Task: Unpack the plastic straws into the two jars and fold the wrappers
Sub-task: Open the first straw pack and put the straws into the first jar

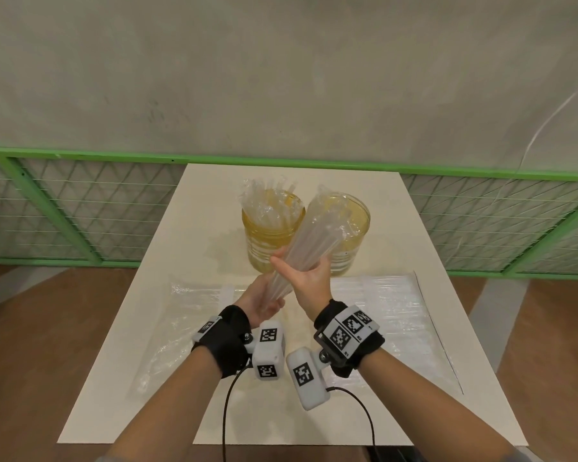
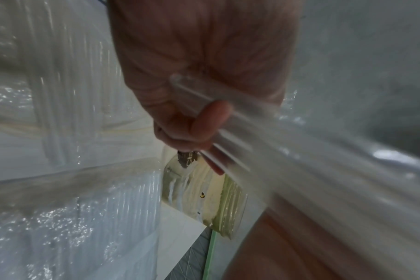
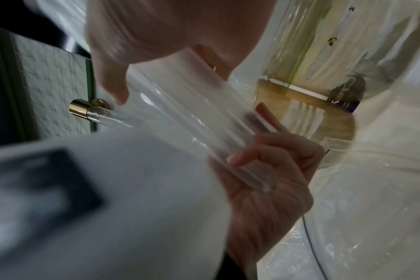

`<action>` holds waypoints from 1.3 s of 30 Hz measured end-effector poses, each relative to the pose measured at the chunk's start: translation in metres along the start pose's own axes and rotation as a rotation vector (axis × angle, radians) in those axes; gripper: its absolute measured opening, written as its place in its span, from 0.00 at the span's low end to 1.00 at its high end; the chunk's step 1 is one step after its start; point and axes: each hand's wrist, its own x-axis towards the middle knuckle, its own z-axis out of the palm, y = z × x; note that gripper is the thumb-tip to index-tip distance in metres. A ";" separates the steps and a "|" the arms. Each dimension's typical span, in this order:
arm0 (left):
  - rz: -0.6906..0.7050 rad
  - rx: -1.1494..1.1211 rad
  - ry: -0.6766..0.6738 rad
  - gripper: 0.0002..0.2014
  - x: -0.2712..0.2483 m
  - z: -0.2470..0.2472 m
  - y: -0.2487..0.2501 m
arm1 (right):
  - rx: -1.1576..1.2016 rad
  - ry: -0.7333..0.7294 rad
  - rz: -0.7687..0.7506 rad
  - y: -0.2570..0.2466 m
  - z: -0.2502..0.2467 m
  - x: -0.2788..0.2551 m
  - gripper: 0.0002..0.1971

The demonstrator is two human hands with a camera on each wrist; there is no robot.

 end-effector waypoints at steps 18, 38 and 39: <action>-0.162 -0.023 -0.106 0.20 -0.019 -0.006 0.005 | -0.051 0.058 -0.023 -0.008 -0.002 0.008 0.06; 0.241 0.747 0.545 0.20 0.000 -0.060 -0.020 | 0.059 0.380 -0.107 -0.063 0.017 0.156 0.10; 0.181 0.753 0.515 0.24 0.003 -0.062 -0.022 | 0.029 0.365 -0.091 -0.054 0.020 0.161 0.09</action>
